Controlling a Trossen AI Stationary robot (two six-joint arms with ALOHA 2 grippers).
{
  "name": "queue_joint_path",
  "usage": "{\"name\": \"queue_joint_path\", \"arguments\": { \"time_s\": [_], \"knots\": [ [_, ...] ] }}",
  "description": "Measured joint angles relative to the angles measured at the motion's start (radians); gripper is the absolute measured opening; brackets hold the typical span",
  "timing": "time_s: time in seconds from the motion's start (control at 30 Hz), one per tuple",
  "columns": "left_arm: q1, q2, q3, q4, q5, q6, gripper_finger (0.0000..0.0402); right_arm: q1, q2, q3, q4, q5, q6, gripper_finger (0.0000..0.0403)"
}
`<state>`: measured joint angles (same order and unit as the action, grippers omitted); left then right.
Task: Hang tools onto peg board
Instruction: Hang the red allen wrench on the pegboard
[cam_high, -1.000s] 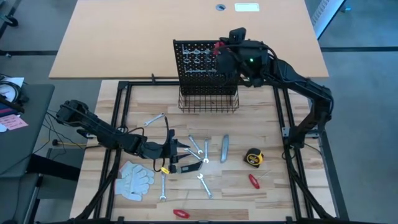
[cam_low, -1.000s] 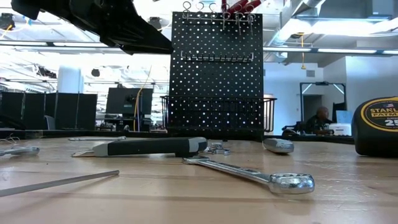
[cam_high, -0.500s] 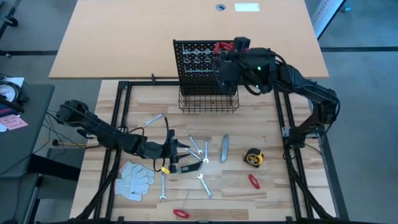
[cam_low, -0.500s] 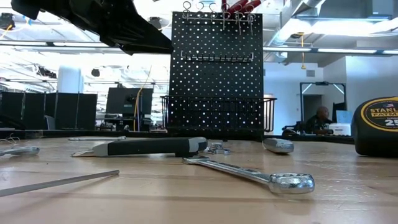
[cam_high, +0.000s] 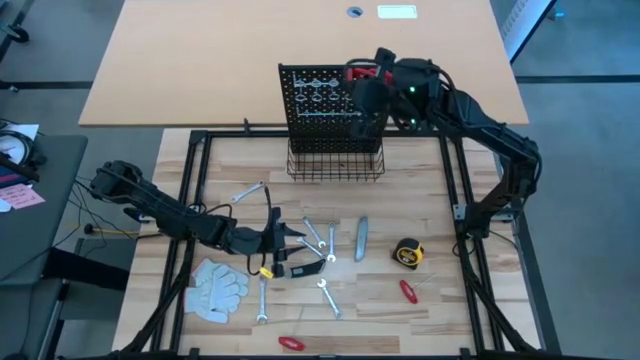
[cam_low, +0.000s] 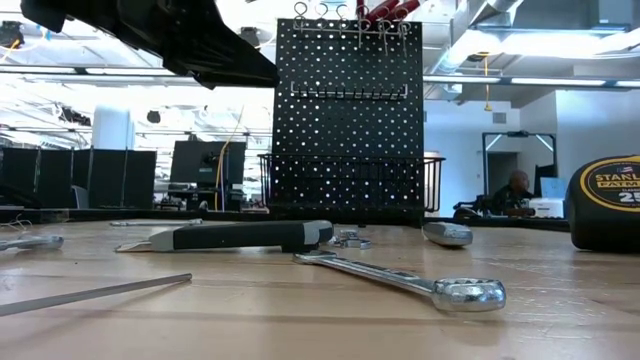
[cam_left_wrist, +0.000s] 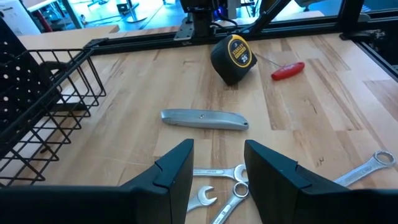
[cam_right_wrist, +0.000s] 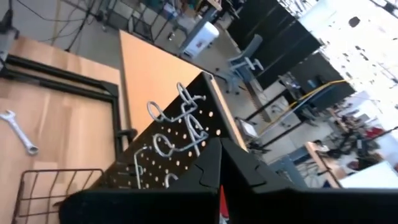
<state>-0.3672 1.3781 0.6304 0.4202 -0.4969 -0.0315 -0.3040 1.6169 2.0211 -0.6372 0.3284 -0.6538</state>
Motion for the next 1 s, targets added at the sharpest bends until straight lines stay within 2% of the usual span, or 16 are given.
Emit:
{"name": "queue_joint_path", "arguments": {
  "time_s": [0.27, 0.5, 0.63, 0.9, 1.0],
  "knots": [
    [0.0, 0.0, 0.0, -0.004, 0.0, -0.003, 0.0138, -0.013, 0.027, -0.001, -0.063, -0.002, -0.008, 0.001],
    [0.0, 0.0, 0.0, -0.005, 0.0, -0.003, 0.0138, 0.018, 0.005, -0.001, -0.068, 0.131, -0.025, 0.0009],
    [0.0, 0.0, 0.0, -0.006, 0.0, -0.003, 0.0138, 0.038, -0.015, -0.001, -0.129, 0.231, -0.027, 0.0009],
    [0.0, 0.0, 0.0, -0.008, 0.0, -0.003, 0.0138, 0.13, -0.062, -0.001, -0.189, 0.375, -0.025, 0.0009],
    [-0.002, 0.0, 0.0, -0.017, 0.0, -0.003, 0.0138, 0.183, -0.089, -0.001, -0.272, 0.406, 0.061, 0.0009]
  ]
}}
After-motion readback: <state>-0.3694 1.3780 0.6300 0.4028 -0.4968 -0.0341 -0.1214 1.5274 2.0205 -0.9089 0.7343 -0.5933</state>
